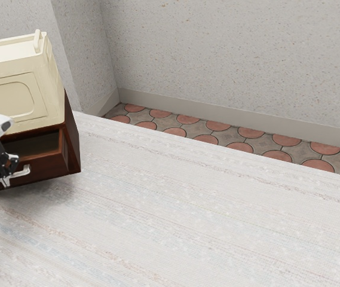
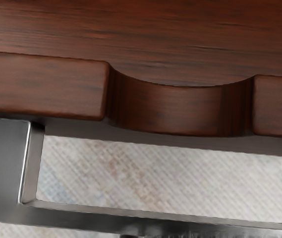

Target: Push the drawer handle with one arm to close the drawer

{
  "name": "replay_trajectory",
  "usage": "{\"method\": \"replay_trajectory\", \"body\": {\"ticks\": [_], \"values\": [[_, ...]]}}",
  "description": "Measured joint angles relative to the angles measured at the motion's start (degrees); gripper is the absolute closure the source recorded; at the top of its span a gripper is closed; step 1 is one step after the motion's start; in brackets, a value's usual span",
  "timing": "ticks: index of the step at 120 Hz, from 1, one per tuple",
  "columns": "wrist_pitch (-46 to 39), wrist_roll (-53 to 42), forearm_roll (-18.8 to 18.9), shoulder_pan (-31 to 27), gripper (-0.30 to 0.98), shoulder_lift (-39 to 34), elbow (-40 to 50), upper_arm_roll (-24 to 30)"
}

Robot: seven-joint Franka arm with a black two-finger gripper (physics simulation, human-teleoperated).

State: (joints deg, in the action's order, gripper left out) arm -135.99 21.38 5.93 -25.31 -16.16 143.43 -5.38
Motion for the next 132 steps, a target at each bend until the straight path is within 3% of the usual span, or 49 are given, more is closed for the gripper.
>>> {"method": "replay_trajectory", "body": {"ticks": [132], "values": [[-7.05,-7.98,0.4,-0.13,0.79,18.33,-18.01,-2.0]]}}
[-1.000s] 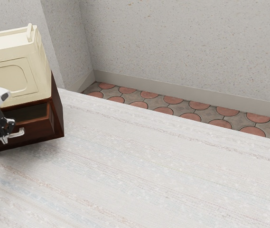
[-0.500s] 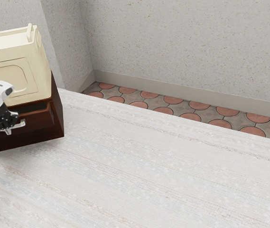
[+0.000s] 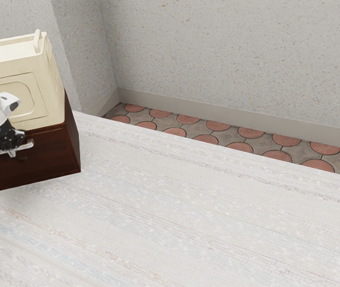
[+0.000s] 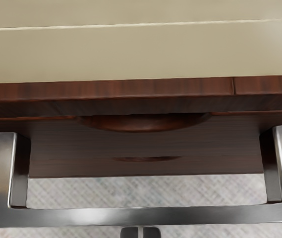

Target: Push the drawer handle with one arm to close the drawer

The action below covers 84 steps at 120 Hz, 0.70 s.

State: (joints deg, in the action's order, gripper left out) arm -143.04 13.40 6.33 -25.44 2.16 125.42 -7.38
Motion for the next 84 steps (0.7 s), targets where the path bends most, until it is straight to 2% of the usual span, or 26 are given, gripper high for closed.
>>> {"method": "replay_trajectory", "body": {"ticks": [16,26,42,50,58,63,71,79,84], "values": [[0.15,-1.08,-0.25,0.82,0.79,-0.01,-0.38,-0.02],[2.07,-1.55,-2.07,1.26,0.79,-2.48,1.82,0.01],[12.83,-1.12,-5.48,1.89,0.79,-10.29,4.93,0.43],[20.33,-0.66,-7.83,3.46,0.79,-12.3,4.3,3.14],[28.25,-0.34,-9.44,4.26,0.78,-12.61,-1.37,9.26],[32.9,-0.17,-9.95,6.95,0.77,-11.3,-7.43,11.7],[38.76,-0.18,-10.43,10.61,0.74,-9.17,-15.51,13.19],[43.37,-0.45,-10.64,11.85,0.7,-8.22,-21.58,13.57],[45.65,-0.63,-10.56,11.87,0.61,-8.07,-24.08,13.6]]}}
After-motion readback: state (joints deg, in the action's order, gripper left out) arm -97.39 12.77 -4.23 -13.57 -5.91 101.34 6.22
